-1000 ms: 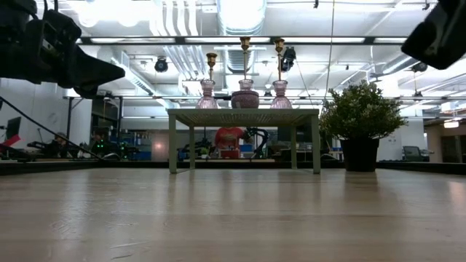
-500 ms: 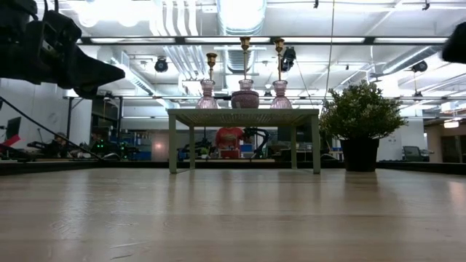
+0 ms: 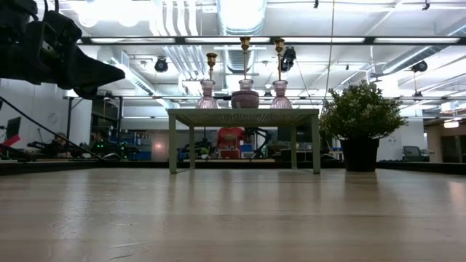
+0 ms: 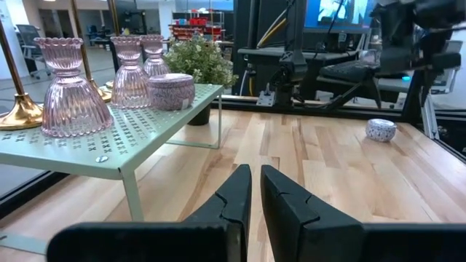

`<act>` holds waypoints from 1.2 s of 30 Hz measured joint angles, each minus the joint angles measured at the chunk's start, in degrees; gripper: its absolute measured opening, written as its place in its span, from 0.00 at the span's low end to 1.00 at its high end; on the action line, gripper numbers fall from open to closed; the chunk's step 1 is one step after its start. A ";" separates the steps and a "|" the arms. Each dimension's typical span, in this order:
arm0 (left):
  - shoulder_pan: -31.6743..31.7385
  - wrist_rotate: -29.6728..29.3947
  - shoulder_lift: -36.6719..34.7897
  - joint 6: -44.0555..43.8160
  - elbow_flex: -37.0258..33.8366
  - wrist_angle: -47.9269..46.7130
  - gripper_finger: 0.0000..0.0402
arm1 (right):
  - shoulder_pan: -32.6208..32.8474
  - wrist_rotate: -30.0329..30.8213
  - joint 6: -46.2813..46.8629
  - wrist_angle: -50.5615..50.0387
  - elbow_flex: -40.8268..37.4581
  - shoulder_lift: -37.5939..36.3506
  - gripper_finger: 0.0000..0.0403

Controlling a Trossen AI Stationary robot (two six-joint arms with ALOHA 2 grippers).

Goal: Pick & Place candle stick holders
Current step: Put the red patterned scented candle on the shelf

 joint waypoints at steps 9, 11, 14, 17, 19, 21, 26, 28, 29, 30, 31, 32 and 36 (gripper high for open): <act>-0.01 0.00 0.00 0.00 0.02 -0.26 0.09 | 0.79 -2.88 1.43 -3.22 3.41 7.29 0.95; -0.01 0.00 0.01 0.00 0.02 -0.42 0.09 | 0.79 -3.85 1.19 -3.62 3.25 7.78 0.95; 0.00 0.00 0.04 0.00 0.02 -0.49 0.09 | 1.02 -4.76 1.68 -3.76 2.12 7.96 0.95; -0.01 0.00 0.07 0.00 0.02 -0.82 0.09 | 1.16 -4.62 2.15 -3.70 0.98 7.43 0.95; 0.00 0.00 0.07 0.00 0.02 -0.81 0.09 | 1.16 -4.19 3.01 -3.71 0.00 6.52 0.95; 0.00 0.00 0.09 0.00 0.02 -0.81 0.09 | 1.15 -4.08 3.42 -3.41 -1.01 5.82 0.95; 0.00 0.00 0.07 0.00 0.02 -0.81 0.09 | 1.16 -3.99 3.59 0.36 -3.29 5.23 0.95; 0.00 0.01 0.07 0.00 0.02 -0.83 0.09 | 1.16 -3.87 3.19 2.16 -3.81 5.47 0.95; -0.01 0.01 0.08 0.00 0.02 -0.84 0.09 | 1.16 -3.89 3.10 2.57 -4.07 5.52 0.95; -0.02 0.02 0.07 0.02 0.02 -0.84 0.09 | 1.16 -3.82 3.18 2.49 -4.24 5.52 0.95; -0.01 0.02 0.07 0.00 0.02 -0.86 0.09 | 1.16 -3.73 3.33 2.44 -4.41 5.52 0.95; 0.00 0.00 0.09 0.00 0.02 -0.90 0.09 | 1.16 -3.56 3.32 2.39 -4.48 5.52 0.95; -0.01 0.01 0.09 0.00 0.02 -1.02 0.09 | 1.16 -2.33 2.90 2.53 -4.79 5.52 0.95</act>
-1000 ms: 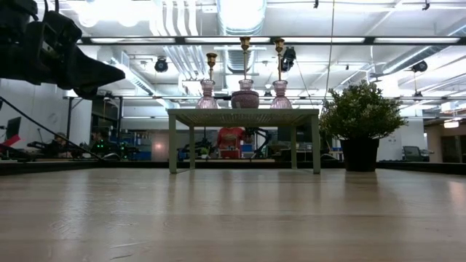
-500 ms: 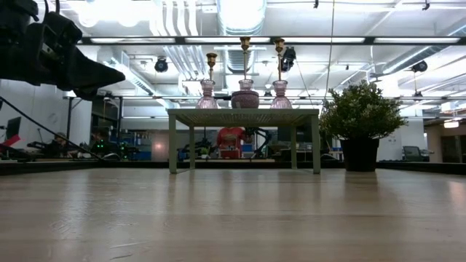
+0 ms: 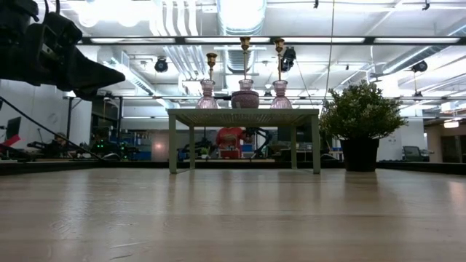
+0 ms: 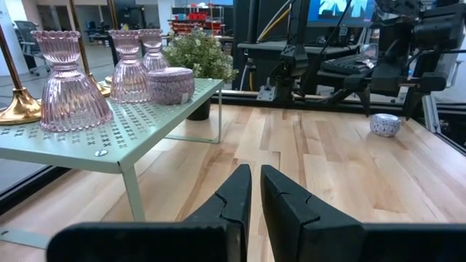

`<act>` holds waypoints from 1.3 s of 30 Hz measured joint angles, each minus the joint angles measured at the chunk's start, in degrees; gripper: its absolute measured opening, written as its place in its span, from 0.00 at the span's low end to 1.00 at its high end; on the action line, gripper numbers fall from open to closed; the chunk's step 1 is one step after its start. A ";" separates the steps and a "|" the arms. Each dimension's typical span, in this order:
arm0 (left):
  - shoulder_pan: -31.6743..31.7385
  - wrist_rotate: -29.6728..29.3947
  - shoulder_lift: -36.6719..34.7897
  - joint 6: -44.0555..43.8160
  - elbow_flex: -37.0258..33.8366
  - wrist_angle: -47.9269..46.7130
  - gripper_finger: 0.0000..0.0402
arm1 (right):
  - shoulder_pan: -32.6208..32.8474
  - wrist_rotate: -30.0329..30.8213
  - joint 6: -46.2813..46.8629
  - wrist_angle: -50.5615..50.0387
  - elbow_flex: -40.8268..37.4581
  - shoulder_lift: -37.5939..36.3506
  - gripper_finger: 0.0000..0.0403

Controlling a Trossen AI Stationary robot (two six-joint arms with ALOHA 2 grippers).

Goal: Pick & Place candle stick holders
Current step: Put the red patterned scented candle on the shelf

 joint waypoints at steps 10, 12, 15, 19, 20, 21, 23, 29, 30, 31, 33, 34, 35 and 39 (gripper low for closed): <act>0.00 0.01 0.00 0.02 0.00 -0.10 0.09 | 0.50 0.03 -0.24 0.18 -0.81 0.00 0.95; 0.01 0.01 -0.01 0.01 0.00 -0.10 0.09 | 0.74 0.56 -0.19 0.66 -0.86 0.00 0.95; 0.01 0.00 -0.02 0.01 0.00 -0.10 0.09 | 1.07 1.50 0.03 2.99 -0.88 0.30 0.95; -0.01 -0.01 -0.02 0.02 0.00 -0.10 0.09 | 1.48 1.32 -0.06 3.31 -0.88 2.66 0.95; -0.01 0.01 0.00 0.02 0.00 -0.10 0.09 | 1.56 1.10 -0.57 3.27 -0.88 3.32 0.95; 0.01 -0.01 0.00 0.01 0.00 -0.10 0.09 | 1.73 1.03 -1.02 3.26 -0.86 3.84 0.95; 0.00 0.00 -0.01 0.01 0.00 -0.10 0.09 | 1.78 1.03 -1.31 3.39 -0.64 4.22 0.95; 0.01 0.00 -0.02 0.00 0.00 -0.10 0.09 | 1.88 1.26 -1.31 3.65 -0.55 4.24 0.95; 0.01 0.01 -0.01 0.01 0.00 -0.10 0.09 | 1.88 1.31 -1.40 3.65 -0.55 4.24 0.94; 0.00 0.00 -0.01 0.00 0.00 -0.10 0.09 | 1.88 1.36 -1.52 3.64 -0.55 4.24 0.94; 0.01 0.00 0.00 0.02 0.00 -0.10 0.09 | 1.88 1.54 -1.76 3.61 -0.55 4.35 0.92; 0.00 0.01 0.00 0.01 0.00 -0.10 0.09 | 1.88 1.63 -1.99 3.56 -0.55 4.40 0.90; 0.01 0.00 0.00 0.02 0.00 -0.10 0.09 | 1.88 1.83 -2.15 3.54 -0.57 4.42 0.89; 0.01 0.01 -0.02 0.00 0.00 -0.10 0.09 | 1.84 3.03 -2.96 3.52 -0.59 4.42 0.81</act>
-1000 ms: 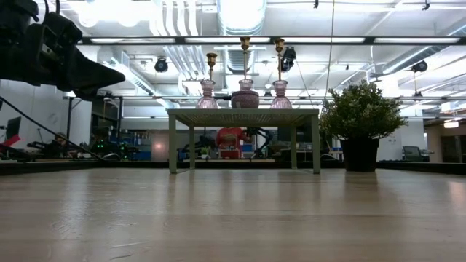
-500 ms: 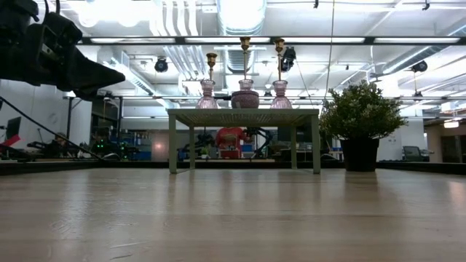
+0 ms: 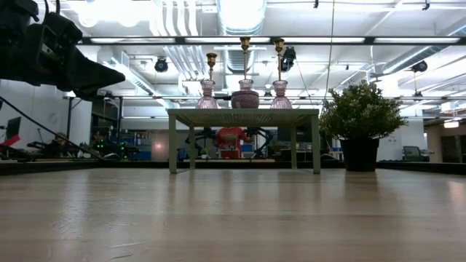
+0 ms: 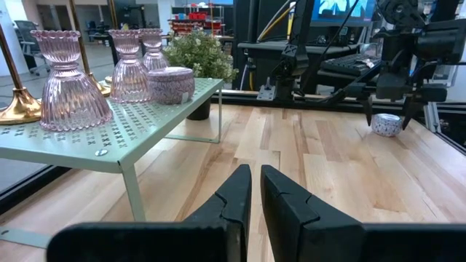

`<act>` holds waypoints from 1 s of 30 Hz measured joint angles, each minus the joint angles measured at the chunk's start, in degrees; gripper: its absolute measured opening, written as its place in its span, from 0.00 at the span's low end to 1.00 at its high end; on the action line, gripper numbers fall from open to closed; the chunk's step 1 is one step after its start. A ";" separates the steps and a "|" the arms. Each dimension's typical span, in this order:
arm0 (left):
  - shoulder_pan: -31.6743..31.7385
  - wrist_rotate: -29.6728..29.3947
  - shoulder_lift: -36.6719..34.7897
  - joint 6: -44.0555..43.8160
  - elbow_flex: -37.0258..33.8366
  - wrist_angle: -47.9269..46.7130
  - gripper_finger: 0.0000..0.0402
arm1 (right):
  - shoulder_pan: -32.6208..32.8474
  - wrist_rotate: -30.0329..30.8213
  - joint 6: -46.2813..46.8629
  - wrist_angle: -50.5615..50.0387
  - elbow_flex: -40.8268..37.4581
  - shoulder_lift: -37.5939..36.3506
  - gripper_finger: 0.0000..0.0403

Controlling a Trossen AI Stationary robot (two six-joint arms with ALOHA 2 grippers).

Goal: Pick & Place candle stick holders
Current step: Put the red patterned scented candle on the shelf

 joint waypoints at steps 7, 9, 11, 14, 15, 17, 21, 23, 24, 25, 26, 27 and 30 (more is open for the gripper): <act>0.00 0.00 0.02 0.01 0.00 0.00 0.09 | -0.01 -0.02 -0.29 -0.24 0.00 -0.09 0.72; 0.00 -0.01 0.02 0.01 0.00 0.00 0.09 | -0.01 -0.04 -0.32 -0.44 0.04 -0.09 0.73; -0.02 0.00 0.00 0.00 0.00 0.00 0.09 | -0.03 -0.08 -0.34 -1.52 0.20 -0.09 0.75; -0.02 0.00 0.01 0.02 0.00 0.01 0.09 | -0.42 -0.10 -0.82 -3.00 0.82 -0.09 0.76; 0.00 -0.01 0.01 0.01 0.00 0.01 0.09 | -0.66 -0.10 -1.22 -3.34 0.99 -0.09 0.76; -0.02 -0.01 0.02 0.02 0.00 0.02 0.09 | -1.34 -0.22 -2.37 -4.25 1.42 -0.11 0.76; 0.00 0.00 0.02 0.02 0.00 0.02 0.09 | -3.64 -0.33 -5.68 -6.27 2.77 -0.23 0.74; 0.00 0.00 0.02 0.02 0.00 0.02 0.09 | -5.19 -0.34 -7.55 -7.71 3.45 -0.35 0.75; 0.00 -0.02 0.02 0.01 0.00 0.02 0.09 | -6.05 -0.34 -8.57 -8.08 3.86 -0.42 0.75; -0.01 -0.02 0.01 0.02 0.00 0.02 0.09 | -6.92 -0.35 -9.67 -8.56 4.30 -0.54 0.76; 0.00 -0.01 0.01 0.01 0.00 0.02 0.09 | -7.79 -0.34 -10.92 -9.28 4.74 -0.63 0.76; -0.01 -0.02 0.01 0.02 0.00 0.02 0.09 | -8.67 -0.34 -12.34 -9.96 5.16 -0.75 0.76; 0.00 -0.02 0.00 0.00 0.00 0.02 0.09 | -11.51 -0.26 -16.92 -11.89 6.73 -0.90 0.76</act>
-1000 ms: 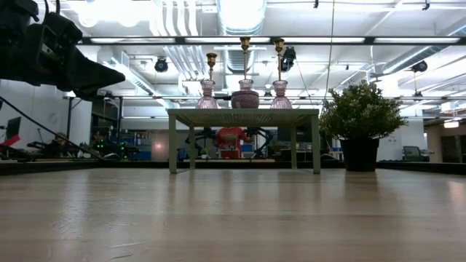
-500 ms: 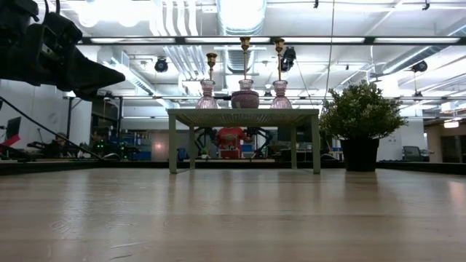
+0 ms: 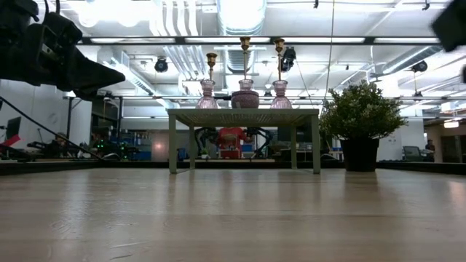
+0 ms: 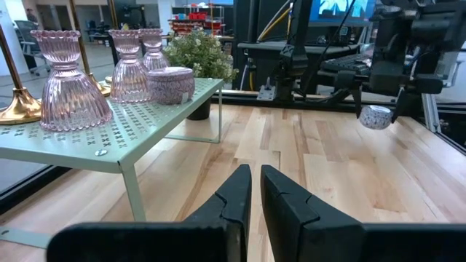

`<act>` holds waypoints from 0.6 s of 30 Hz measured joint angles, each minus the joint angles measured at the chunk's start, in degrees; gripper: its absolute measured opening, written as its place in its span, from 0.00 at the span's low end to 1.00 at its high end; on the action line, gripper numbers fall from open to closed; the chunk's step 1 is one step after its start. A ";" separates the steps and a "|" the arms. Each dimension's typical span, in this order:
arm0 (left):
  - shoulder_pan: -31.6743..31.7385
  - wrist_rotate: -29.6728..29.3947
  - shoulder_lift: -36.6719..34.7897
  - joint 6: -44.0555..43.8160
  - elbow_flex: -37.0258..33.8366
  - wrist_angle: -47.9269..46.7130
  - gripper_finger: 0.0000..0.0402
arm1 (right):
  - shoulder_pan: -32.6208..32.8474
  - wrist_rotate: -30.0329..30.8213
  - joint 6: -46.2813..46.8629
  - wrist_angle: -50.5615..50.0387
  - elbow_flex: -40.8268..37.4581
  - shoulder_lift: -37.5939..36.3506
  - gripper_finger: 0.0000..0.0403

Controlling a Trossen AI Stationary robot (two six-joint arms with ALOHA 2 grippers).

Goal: Pick & Place candle stick holders
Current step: Put the red patterned scented candle on the shelf

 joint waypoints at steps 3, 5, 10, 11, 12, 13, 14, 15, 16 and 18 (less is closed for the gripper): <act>0.00 0.01 0.01 0.02 0.00 0.00 0.09 | -3.15 0.07 -4.59 -2.22 1.50 -0.46 0.75; -0.01 0.02 0.01 0.02 0.00 0.00 0.09 | -5.30 0.14 -7.87 -3.33 2.68 -0.78 0.75; 0.00 0.02 0.01 0.02 0.00 0.00 0.09 | -11.15 0.67 -15.70 -8.01 6.47 -1.13 0.76; -0.01 0.02 0.02 0.00 0.00 -0.02 0.09 | -12.47 1.07 -17.42 -9.11 7.39 -1.15 0.76; 0.00 0.01 0.01 0.01 0.00 0.00 0.09 | -13.80 1.47 -19.15 -10.43 8.34 -1.15 0.76; -0.01 0.01 0.00 0.00 0.00 0.00 0.09 | -15.25 1.57 -20.83 -11.56 9.24 -1.15 0.76; 0.00 0.01 0.02 0.00 0.00 0.00 0.09 | -16.78 1.57 -22.48 -12.53 10.13 -1.15 0.76; 0.00 0.00 0.00 0.02 0.00 0.00 0.09 | -18.31 1.61 -24.14 -13.25 10.94 -1.17 0.76; 0.00 0.00 0.02 0.02 0.00 0.00 0.09 | -19.82 1.69 -25.75 -13.98 11.80 -1.16 0.75; 0.00 0.02 0.00 0.02 0.00 0.00 0.09 | -22.89 1.70 -28.87 -15.47 13.67 -1.15 0.75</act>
